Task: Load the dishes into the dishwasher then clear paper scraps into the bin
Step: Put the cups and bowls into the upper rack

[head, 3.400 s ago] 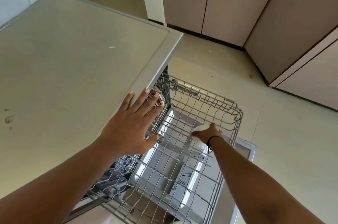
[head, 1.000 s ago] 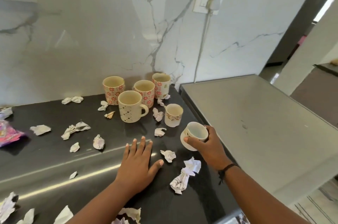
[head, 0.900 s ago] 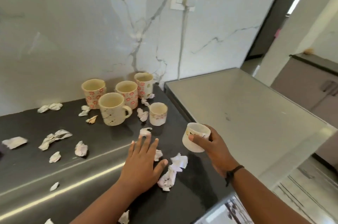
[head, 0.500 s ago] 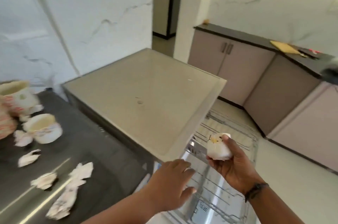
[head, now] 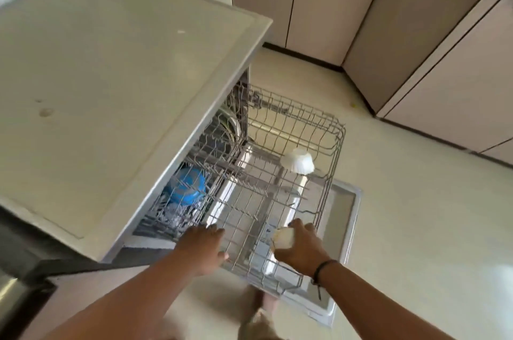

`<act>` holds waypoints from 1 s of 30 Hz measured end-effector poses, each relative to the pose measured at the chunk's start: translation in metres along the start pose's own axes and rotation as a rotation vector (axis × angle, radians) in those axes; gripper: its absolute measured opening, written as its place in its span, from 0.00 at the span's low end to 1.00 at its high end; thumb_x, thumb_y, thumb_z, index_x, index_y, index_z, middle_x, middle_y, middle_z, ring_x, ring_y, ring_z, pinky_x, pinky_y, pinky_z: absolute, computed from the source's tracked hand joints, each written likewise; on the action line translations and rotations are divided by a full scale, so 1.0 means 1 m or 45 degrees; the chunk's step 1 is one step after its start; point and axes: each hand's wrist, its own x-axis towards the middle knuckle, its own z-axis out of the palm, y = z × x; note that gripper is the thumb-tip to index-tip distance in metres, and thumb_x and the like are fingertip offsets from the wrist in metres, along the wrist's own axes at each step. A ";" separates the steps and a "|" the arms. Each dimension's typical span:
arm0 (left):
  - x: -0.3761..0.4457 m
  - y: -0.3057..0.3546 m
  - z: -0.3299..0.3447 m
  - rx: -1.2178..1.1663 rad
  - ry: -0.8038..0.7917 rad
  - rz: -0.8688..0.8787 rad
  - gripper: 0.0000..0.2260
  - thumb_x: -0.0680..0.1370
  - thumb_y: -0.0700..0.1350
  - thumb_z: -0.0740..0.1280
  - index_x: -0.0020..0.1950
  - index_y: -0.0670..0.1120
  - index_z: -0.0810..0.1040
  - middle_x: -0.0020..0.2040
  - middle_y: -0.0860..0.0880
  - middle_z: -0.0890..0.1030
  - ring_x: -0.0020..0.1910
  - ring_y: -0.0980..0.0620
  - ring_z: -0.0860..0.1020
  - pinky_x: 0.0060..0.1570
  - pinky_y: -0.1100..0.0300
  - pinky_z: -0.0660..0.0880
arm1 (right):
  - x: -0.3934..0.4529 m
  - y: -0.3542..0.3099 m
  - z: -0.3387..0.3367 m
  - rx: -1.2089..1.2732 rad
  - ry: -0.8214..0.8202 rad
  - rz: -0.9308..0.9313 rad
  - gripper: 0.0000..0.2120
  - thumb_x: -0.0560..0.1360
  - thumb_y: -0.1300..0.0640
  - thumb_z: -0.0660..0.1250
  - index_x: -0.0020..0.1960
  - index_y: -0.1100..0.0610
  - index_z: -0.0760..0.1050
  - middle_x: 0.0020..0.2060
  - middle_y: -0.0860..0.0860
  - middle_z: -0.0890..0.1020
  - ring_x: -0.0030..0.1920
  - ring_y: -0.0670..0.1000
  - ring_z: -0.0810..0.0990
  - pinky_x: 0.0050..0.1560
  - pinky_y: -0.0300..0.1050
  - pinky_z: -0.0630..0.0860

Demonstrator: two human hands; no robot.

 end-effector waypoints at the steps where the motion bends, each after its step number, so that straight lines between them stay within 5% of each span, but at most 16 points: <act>1: 0.002 -0.002 0.005 -0.020 -0.013 -0.022 0.25 0.78 0.62 0.56 0.69 0.48 0.65 0.66 0.46 0.72 0.64 0.45 0.71 0.61 0.48 0.69 | 0.005 0.000 0.004 -0.206 -0.004 -0.072 0.34 0.63 0.44 0.73 0.64 0.49 0.63 0.57 0.52 0.67 0.55 0.57 0.75 0.53 0.49 0.77; 6: -0.001 -0.003 0.022 -0.126 0.032 -0.087 0.25 0.79 0.62 0.50 0.68 0.49 0.68 0.65 0.47 0.74 0.62 0.47 0.73 0.60 0.51 0.69 | 0.025 -0.002 0.025 -0.959 -0.108 -0.493 0.33 0.71 0.52 0.70 0.71 0.53 0.59 0.67 0.56 0.64 0.64 0.62 0.69 0.58 0.54 0.74; 10: -0.003 0.000 0.023 -0.107 0.124 -0.092 0.23 0.79 0.60 0.50 0.66 0.50 0.71 0.60 0.50 0.77 0.60 0.48 0.73 0.61 0.53 0.66 | 0.039 -0.001 0.037 -1.199 -0.230 -0.772 0.30 0.73 0.65 0.65 0.72 0.55 0.59 0.69 0.60 0.62 0.65 0.64 0.66 0.63 0.57 0.70; 14: -0.004 0.002 0.026 -0.171 0.193 -0.101 0.19 0.80 0.58 0.53 0.64 0.51 0.72 0.59 0.51 0.79 0.60 0.49 0.73 0.62 0.53 0.66 | 0.046 -0.002 0.045 -1.352 -0.286 -0.945 0.25 0.75 0.66 0.62 0.71 0.58 0.61 0.68 0.61 0.64 0.63 0.63 0.67 0.60 0.56 0.68; 19: -0.007 -0.002 0.041 -0.176 0.264 -0.088 0.21 0.78 0.61 0.49 0.56 0.53 0.76 0.51 0.53 0.82 0.53 0.51 0.78 0.59 0.51 0.69 | 0.043 -0.002 0.052 -1.410 -0.360 -0.966 0.25 0.77 0.66 0.61 0.72 0.58 0.59 0.70 0.61 0.62 0.64 0.64 0.67 0.61 0.56 0.69; 24: -0.013 -0.005 0.044 -0.171 0.236 -0.038 0.24 0.78 0.63 0.46 0.52 0.51 0.77 0.50 0.52 0.81 0.51 0.50 0.78 0.57 0.50 0.67 | 0.041 0.000 0.042 -1.296 -0.437 -0.851 0.38 0.74 0.63 0.65 0.77 0.50 0.49 0.75 0.57 0.56 0.69 0.61 0.64 0.66 0.54 0.67; 30: -0.031 -0.010 0.033 -0.126 0.164 0.062 0.20 0.79 0.60 0.52 0.54 0.48 0.76 0.52 0.48 0.80 0.53 0.46 0.76 0.59 0.50 0.67 | 0.029 -0.019 0.002 -0.934 -0.193 -0.632 0.35 0.73 0.45 0.66 0.75 0.44 0.54 0.68 0.51 0.68 0.66 0.54 0.69 0.64 0.48 0.70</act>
